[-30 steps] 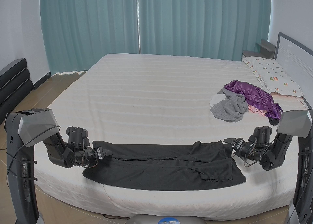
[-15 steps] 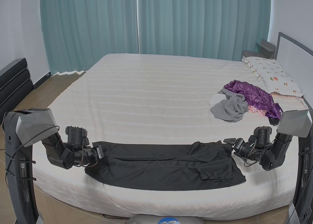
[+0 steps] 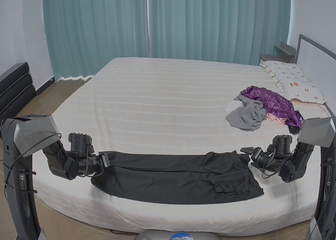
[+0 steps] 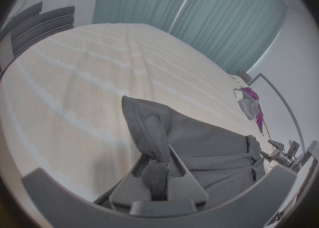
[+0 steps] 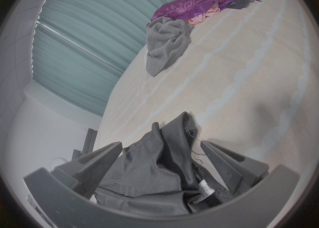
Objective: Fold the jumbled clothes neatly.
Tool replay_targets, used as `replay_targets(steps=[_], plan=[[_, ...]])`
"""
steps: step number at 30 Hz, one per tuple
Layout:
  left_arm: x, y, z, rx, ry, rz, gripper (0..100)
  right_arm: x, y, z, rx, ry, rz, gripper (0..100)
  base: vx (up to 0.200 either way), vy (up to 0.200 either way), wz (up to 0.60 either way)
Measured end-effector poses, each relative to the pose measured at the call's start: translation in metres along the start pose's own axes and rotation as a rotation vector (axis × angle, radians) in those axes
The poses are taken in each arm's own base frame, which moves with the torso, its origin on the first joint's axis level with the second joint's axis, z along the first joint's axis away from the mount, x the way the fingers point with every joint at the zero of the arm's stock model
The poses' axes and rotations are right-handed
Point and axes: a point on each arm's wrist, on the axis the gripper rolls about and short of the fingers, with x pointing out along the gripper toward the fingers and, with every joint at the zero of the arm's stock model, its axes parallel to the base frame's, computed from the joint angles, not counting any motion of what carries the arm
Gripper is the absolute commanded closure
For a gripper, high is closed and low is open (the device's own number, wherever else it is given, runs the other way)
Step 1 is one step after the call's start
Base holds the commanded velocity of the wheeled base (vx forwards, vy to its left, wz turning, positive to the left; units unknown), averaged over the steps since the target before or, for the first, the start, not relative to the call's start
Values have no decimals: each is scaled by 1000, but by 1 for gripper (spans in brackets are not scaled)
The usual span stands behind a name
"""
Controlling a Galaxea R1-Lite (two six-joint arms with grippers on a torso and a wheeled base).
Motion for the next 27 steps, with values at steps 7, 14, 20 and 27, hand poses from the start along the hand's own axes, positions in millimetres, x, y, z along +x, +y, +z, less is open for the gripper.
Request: replay_targets(steps=[7, 14, 20, 27], plan=[[1, -1, 3, -28, -11, -5, 100, -3, 4, 4, 41, -12, 10, 0, 0, 0, 0], [1, -2, 4, -29, -15, -8, 100, -24, 8, 4, 141, -17, 4, 0, -171, 0, 0], [2, -4, 6, -31, -23, -12, 100, -50, -2, 3, 214, -40, -24, 0, 0, 0, 0], [4, -8, 15, -115, -50, -31, 100, -61, -7, 7, 256, -68, -12, 0, 0, 0, 0]])
